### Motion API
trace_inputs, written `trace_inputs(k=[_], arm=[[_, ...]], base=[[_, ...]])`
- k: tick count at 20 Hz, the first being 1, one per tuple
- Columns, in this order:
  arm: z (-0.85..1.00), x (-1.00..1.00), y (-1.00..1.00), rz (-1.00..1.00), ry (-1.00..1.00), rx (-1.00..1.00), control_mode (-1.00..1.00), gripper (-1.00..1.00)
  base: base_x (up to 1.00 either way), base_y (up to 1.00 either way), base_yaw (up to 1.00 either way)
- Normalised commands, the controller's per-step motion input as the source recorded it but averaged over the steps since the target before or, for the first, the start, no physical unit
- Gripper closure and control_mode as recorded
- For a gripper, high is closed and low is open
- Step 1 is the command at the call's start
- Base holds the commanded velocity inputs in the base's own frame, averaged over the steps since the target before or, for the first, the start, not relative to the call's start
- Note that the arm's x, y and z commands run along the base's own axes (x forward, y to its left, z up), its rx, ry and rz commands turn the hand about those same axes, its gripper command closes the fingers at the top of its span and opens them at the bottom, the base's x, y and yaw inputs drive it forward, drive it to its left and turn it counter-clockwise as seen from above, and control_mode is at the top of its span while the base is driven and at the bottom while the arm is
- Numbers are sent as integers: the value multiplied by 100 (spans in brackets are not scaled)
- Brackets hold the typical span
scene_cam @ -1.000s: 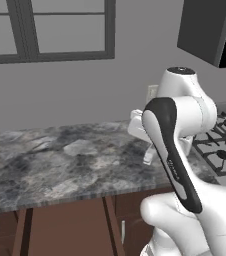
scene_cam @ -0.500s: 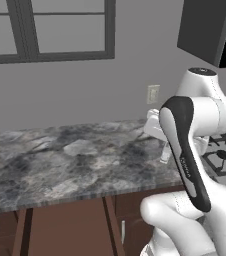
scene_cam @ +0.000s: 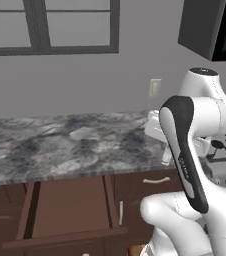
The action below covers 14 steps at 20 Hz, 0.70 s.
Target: Take the tongs from the drawer on the left and place them on the dining counter next to the tray containing the hot dog.
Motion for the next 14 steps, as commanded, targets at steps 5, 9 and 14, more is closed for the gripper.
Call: trace_inputs(k=[5, 9, 14], arm=[[0, 0, 0, 0, 0, 0, 100, 100], [0, 0, 0, 0, 0, 0, 100, 100], [0, 0, 0, 0, 0, 0, 100, 100]], base=[[-88, -63, 58], [-56, -19, 85], [-17, 0, 99]])
